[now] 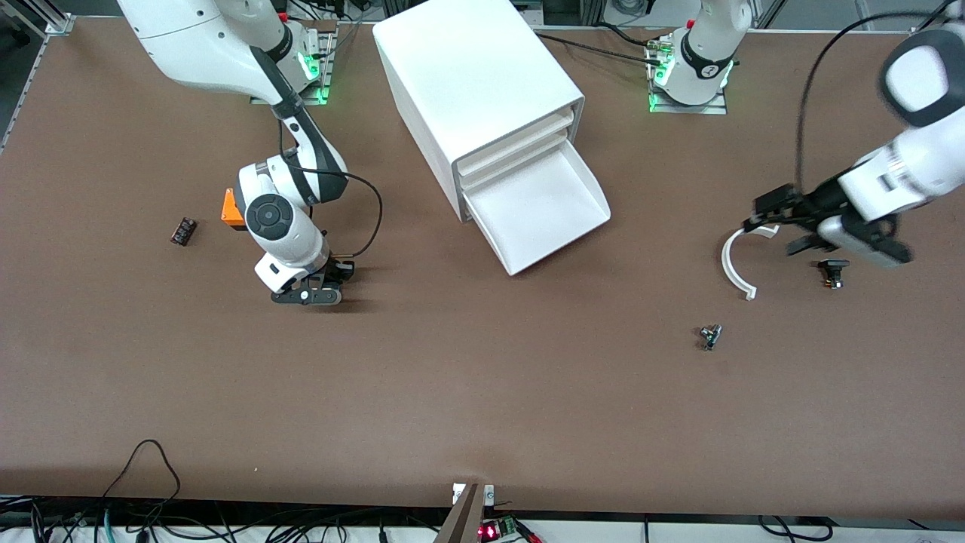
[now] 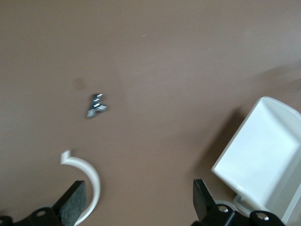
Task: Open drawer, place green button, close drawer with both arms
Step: 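Withdraw the left gripper while the right gripper carries the button toward the drawer, then lower the green button into the open drawer with the right gripper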
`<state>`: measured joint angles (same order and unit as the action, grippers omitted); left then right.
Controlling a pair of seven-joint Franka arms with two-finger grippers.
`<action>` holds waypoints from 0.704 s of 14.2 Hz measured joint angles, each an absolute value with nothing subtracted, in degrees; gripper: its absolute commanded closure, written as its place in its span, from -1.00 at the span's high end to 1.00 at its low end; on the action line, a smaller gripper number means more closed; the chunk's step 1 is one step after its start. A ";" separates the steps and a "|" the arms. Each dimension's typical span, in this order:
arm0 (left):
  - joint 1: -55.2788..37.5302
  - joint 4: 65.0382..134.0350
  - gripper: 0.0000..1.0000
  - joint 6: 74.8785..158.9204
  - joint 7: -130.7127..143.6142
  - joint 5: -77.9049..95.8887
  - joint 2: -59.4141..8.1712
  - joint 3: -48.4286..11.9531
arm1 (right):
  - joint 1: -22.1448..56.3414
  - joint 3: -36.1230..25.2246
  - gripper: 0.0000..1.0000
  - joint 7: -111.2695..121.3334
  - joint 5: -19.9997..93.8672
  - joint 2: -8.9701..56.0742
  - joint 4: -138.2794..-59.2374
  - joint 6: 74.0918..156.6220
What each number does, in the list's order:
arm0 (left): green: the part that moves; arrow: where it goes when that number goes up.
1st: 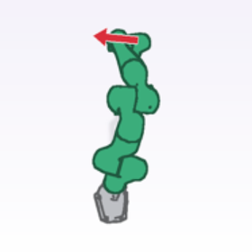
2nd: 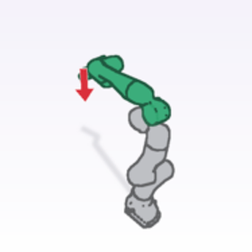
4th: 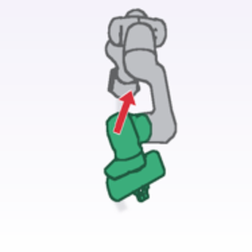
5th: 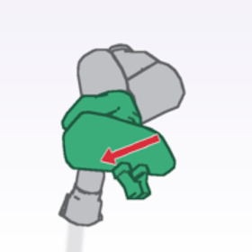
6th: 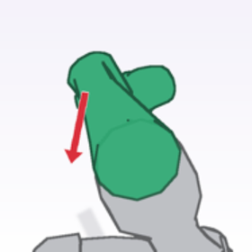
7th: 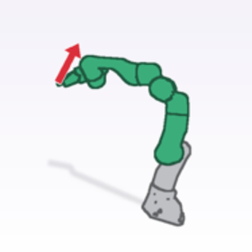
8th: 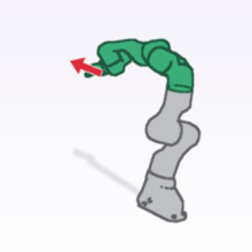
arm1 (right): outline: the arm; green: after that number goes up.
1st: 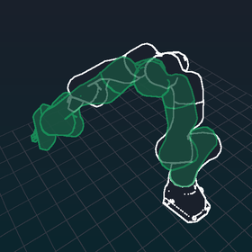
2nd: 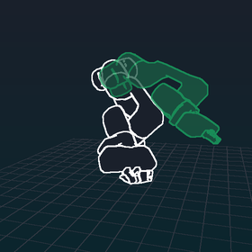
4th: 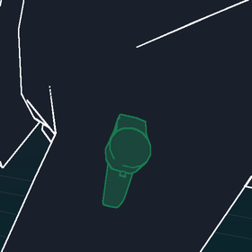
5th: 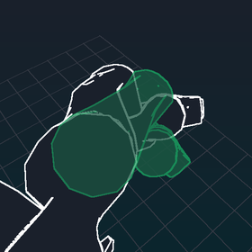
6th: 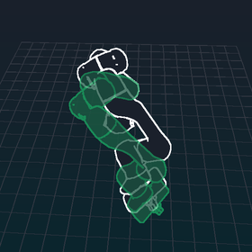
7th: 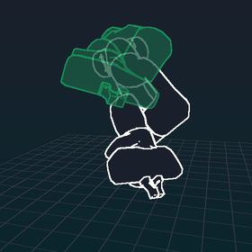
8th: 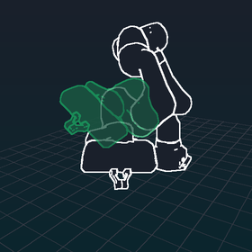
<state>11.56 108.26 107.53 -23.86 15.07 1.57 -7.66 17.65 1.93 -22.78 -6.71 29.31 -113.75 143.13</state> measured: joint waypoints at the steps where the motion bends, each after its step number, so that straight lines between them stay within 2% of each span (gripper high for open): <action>1: 11.52 104.58 1.00 103.11 -20.76 9.94 1.89 -7.62 | 17.65 1.93 -0.34 -21.95 -6.74 29.01 -112.28 142.38; 4: 11.16 98.90 1.00 96.09 -13.67 1.29 2.07 -7.71 | 17.68 3.14 -0.33 -20.21 -6.76 27.78 -106.27 136.48; 10: 11.19 99.25 1.00 95.60 -7.01 -4.62 1.80 -7.51 | 19.85 9.75 -0.33 -16.54 -6.77 26.71 -89.50 121.98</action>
